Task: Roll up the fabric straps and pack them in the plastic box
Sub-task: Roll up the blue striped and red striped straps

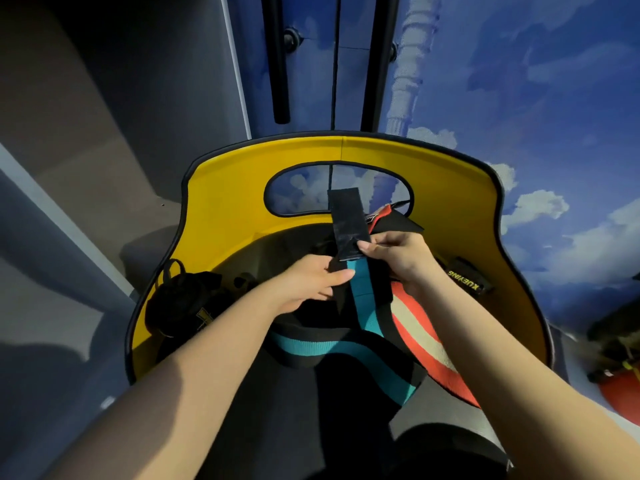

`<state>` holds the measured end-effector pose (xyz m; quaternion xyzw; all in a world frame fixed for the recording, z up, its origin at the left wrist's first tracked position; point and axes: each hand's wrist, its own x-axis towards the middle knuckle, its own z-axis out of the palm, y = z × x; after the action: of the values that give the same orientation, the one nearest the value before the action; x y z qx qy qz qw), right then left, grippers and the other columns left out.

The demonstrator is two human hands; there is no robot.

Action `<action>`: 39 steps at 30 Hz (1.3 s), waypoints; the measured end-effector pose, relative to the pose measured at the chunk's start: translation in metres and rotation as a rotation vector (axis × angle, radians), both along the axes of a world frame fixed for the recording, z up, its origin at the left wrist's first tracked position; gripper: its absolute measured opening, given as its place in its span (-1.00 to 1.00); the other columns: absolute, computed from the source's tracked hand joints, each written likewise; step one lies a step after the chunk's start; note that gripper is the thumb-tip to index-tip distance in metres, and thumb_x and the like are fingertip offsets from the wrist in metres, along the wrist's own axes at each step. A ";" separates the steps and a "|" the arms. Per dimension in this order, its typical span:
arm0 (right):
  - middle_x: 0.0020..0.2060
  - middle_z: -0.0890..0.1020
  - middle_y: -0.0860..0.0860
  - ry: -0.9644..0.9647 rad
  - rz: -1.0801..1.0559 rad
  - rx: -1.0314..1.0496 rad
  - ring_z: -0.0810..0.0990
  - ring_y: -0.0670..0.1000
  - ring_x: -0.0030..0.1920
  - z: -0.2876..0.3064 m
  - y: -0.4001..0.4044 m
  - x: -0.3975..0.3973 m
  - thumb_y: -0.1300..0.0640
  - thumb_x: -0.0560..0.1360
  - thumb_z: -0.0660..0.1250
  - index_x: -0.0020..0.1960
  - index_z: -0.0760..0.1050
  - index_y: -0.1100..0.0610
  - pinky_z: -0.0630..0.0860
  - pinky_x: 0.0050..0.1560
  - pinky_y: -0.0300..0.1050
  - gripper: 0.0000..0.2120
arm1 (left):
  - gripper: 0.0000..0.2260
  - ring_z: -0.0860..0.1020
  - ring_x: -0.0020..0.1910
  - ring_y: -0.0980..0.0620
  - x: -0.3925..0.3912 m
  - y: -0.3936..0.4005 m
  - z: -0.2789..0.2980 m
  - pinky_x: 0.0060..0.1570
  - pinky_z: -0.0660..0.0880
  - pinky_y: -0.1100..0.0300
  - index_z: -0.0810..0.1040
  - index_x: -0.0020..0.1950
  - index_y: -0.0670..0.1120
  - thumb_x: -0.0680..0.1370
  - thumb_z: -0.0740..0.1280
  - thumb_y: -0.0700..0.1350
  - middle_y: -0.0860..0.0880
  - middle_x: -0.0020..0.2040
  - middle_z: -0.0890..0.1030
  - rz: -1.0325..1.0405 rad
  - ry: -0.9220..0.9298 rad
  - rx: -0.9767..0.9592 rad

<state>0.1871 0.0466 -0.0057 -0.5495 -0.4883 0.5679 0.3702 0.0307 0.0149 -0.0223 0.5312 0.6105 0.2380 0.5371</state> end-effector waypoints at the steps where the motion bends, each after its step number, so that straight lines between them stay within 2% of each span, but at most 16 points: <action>1: -0.22 0.65 0.12 -0.013 -0.003 -0.002 0.64 0.01 -0.23 -0.004 0.003 -0.007 0.23 0.42 0.44 -0.11 0.56 0.23 0.56 -0.25 -0.19 -0.90 | -0.71 0.57 0.10 -0.06 -0.003 0.002 -0.002 -0.04 0.50 0.19 0.48 0.27 -0.08 0.57 0.29 -0.04 -0.01 0.04 0.56 0.042 -0.028 -0.029; 4: -0.15 0.63 0.09 -0.099 0.048 -0.003 0.61 0.01 -0.13 -0.019 0.011 -0.018 0.12 0.43 0.44 -0.05 0.56 0.17 0.51 -0.20 -0.24 -0.84 | -0.75 0.61 -0.14 0.05 -0.016 0.010 -0.008 -0.31 0.54 0.31 0.49 0.24 -0.13 0.58 0.28 -0.11 -0.01 -0.07 0.62 0.135 -0.127 -0.084; 6: -0.13 0.60 0.03 -0.183 0.111 -0.029 0.59 -0.03 -0.13 -0.028 0.013 -0.022 0.06 0.46 0.42 0.06 0.51 0.12 0.48 -0.24 -0.26 -0.77 | -0.77 0.62 -0.17 0.06 -0.025 0.018 -0.010 -0.40 0.55 0.32 0.50 0.22 -0.15 0.58 0.28 -0.13 -0.05 -0.07 0.64 0.189 -0.159 -0.107; 8: -0.09 0.61 0.04 -0.235 0.153 -0.057 0.61 0.02 -0.07 -0.040 0.014 -0.026 0.07 0.48 0.40 0.08 0.48 0.08 0.56 -0.09 -0.12 -0.78 | -0.77 0.61 -0.18 0.07 -0.030 0.026 -0.010 -0.42 0.55 0.32 0.50 0.22 -0.16 0.58 0.27 -0.13 -0.08 -0.04 0.63 0.224 -0.150 -0.108; 10: 0.01 0.64 0.11 -0.246 0.149 -0.061 0.63 0.11 0.02 -0.048 0.017 -0.034 0.11 0.48 0.39 0.12 0.53 0.17 0.57 0.10 0.04 -0.75 | -0.77 0.61 -0.17 0.07 -0.033 0.038 -0.011 -0.38 0.56 0.29 0.49 0.22 -0.17 0.58 0.27 -0.13 -0.07 -0.03 0.62 0.258 -0.103 -0.072; 11: 0.03 0.64 0.13 -0.255 0.137 -0.049 0.63 0.12 0.04 -0.050 0.019 -0.039 0.12 0.49 0.38 0.12 0.53 0.18 0.56 0.13 0.07 -0.76 | -0.76 0.62 -0.12 0.04 -0.034 0.043 -0.013 -0.30 0.57 0.25 0.49 0.22 -0.17 0.58 0.28 -0.12 -0.08 0.00 0.63 0.276 -0.075 -0.048; 13: 0.04 0.62 0.08 -0.268 0.106 -0.026 0.61 0.12 0.08 -0.053 0.026 -0.048 0.13 0.50 0.36 0.17 0.51 0.17 0.55 0.15 0.06 -0.73 | -0.71 0.61 0.05 -0.06 -0.037 0.053 -0.017 -0.07 0.58 0.09 0.47 0.28 -0.16 0.58 0.28 -0.11 -0.14 0.12 0.61 0.339 -0.050 -0.013; 15: 0.06 0.59 0.04 -0.252 0.075 -0.038 0.59 0.09 0.11 -0.052 0.033 -0.057 0.13 0.52 0.34 0.25 0.47 0.16 0.54 0.12 -0.03 -0.68 | -0.64 0.55 0.18 -0.08 -0.039 0.064 -0.021 0.09 0.53 -0.01 0.41 0.35 -0.14 0.58 0.28 -0.09 -0.10 0.21 0.56 0.399 -0.047 0.002; 18: 0.13 0.60 0.08 -0.251 0.039 -0.026 0.58 0.08 0.12 -0.054 0.049 -0.071 0.14 0.53 0.32 0.25 0.49 0.17 0.53 0.10 -0.07 -0.69 | -0.63 0.49 0.20 -0.04 -0.041 0.076 -0.027 0.12 0.46 0.05 0.37 0.37 -0.16 0.59 0.26 -0.07 -0.02 0.19 0.52 0.494 -0.055 0.030; 22: 0.20 0.55 0.13 -0.267 -0.004 -0.063 0.53 0.14 0.20 -0.059 0.067 -0.089 0.17 0.55 0.29 0.33 0.42 0.21 0.49 0.19 -0.01 -0.64 | -0.51 0.35 0.39 -0.15 -0.050 0.081 -0.036 0.26 0.40 -0.02 0.25 0.47 -0.17 0.58 0.28 -0.08 -0.16 0.43 0.36 0.600 -0.101 -0.028; 25: 0.21 0.55 0.15 -0.259 -0.013 -0.092 0.52 0.14 0.22 -0.065 0.077 -0.099 0.20 0.56 0.26 0.31 0.44 0.19 0.47 0.24 0.03 -0.68 | -0.42 0.32 0.41 -0.18 -0.062 0.073 -0.043 0.21 0.45 0.01 0.18 0.50 -0.19 0.55 0.32 -0.07 -0.19 0.46 0.30 0.496 -0.096 -0.146; 29: 0.23 0.53 0.13 -0.205 -0.100 -0.143 0.49 0.13 0.25 -0.068 0.088 -0.100 0.18 0.56 0.26 0.32 0.42 0.19 0.45 0.26 0.01 -0.67 | -0.36 0.41 0.35 -0.16 -0.067 0.063 -0.047 0.21 0.44 0.06 0.14 0.50 -0.21 0.52 0.37 -0.13 -0.20 0.43 0.35 0.299 0.007 -0.277; 31: 0.26 0.51 0.14 -0.187 -0.119 -0.148 0.48 0.14 0.27 -0.068 0.089 -0.100 0.15 0.57 0.25 0.35 0.38 0.19 0.43 0.28 0.02 -0.64 | -0.38 0.44 0.32 -0.17 -0.065 0.061 -0.049 0.12 0.49 0.07 0.17 0.50 -0.20 0.52 0.37 -0.16 -0.20 0.40 0.38 0.284 0.035 -0.281; 33: 0.27 0.50 0.16 -0.201 -0.086 -0.137 0.48 0.15 0.27 -0.069 0.084 -0.099 0.08 0.57 0.24 0.37 0.34 0.21 0.43 0.29 0.04 -0.59 | -0.43 0.51 0.19 -0.15 -0.063 0.062 -0.053 0.02 0.52 0.08 0.23 0.48 -0.20 0.52 0.37 -0.19 -0.22 0.30 0.47 0.349 0.039 -0.226; 35: 0.25 0.50 0.15 -0.219 -0.021 -0.127 0.49 0.16 0.24 -0.069 0.075 -0.098 0.04 0.57 0.24 0.36 0.34 0.22 0.44 0.28 0.07 -0.57 | -0.49 0.52 0.08 -0.12 -0.063 0.066 -0.056 0.01 0.53 0.08 0.29 0.45 -0.20 0.53 0.36 -0.22 -0.21 0.20 0.51 0.467 0.041 -0.136; 39: 0.22 0.54 0.13 -0.298 0.079 -0.060 0.53 0.13 0.20 -0.077 0.058 -0.094 0.01 0.55 0.27 0.33 0.39 0.21 0.47 0.24 0.04 -0.58 | -0.51 0.51 0.11 -0.10 -0.064 0.077 -0.059 -0.01 0.52 0.10 0.31 0.44 -0.19 0.54 0.35 -0.21 -0.18 0.33 0.46 0.627 -0.022 -0.025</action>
<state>0.0931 0.1048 -0.0828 -0.6188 -0.5420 0.5086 0.2544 -0.0333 0.0916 -0.0814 0.3076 0.7416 0.3901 0.4507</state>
